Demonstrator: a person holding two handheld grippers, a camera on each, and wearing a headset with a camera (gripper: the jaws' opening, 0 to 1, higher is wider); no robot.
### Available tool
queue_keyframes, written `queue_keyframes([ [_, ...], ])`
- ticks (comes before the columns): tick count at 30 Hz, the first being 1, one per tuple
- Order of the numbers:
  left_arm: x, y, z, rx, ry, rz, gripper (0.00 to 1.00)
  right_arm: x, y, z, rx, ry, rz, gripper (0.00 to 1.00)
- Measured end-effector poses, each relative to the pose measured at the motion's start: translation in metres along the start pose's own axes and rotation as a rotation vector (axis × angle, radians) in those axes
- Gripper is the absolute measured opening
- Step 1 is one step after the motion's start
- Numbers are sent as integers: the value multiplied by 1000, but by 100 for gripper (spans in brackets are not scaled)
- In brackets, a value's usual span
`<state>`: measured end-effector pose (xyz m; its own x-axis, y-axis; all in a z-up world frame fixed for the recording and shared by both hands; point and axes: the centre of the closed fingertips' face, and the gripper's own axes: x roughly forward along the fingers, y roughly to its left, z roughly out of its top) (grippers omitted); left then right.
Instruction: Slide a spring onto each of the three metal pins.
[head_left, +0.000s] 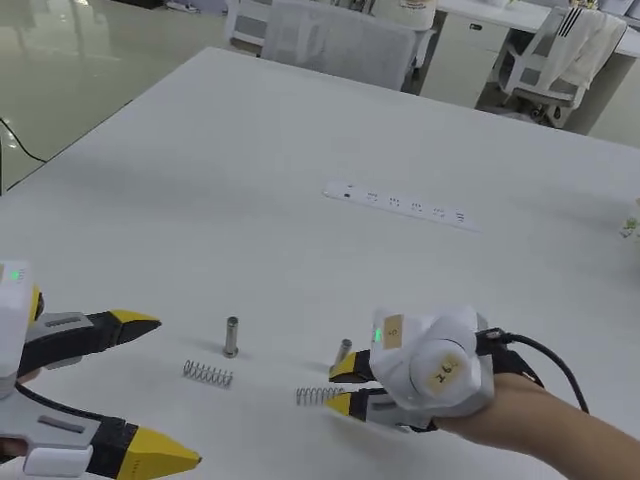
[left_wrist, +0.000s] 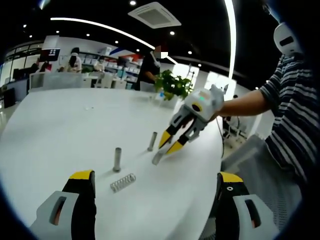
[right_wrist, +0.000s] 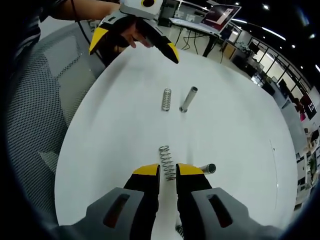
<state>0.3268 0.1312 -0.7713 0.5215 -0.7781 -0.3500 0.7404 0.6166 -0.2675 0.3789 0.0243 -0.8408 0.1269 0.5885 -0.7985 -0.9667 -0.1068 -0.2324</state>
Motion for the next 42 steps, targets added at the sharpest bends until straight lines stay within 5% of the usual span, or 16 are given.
queue_keyframes([
  [13, -5, 1, -4, -7, 5, 8, 98, 14, 6, -17, 4, 74, 49, 9],
  [22, -5, 0, -5, -9, 10, 5, 98, 14, 4, -14, 62, 52, 52, 8],
  [42, 1, -17, -5, -2, 29, -63, 90, -27, 16, -2, 55, -5, 6, 8],
])
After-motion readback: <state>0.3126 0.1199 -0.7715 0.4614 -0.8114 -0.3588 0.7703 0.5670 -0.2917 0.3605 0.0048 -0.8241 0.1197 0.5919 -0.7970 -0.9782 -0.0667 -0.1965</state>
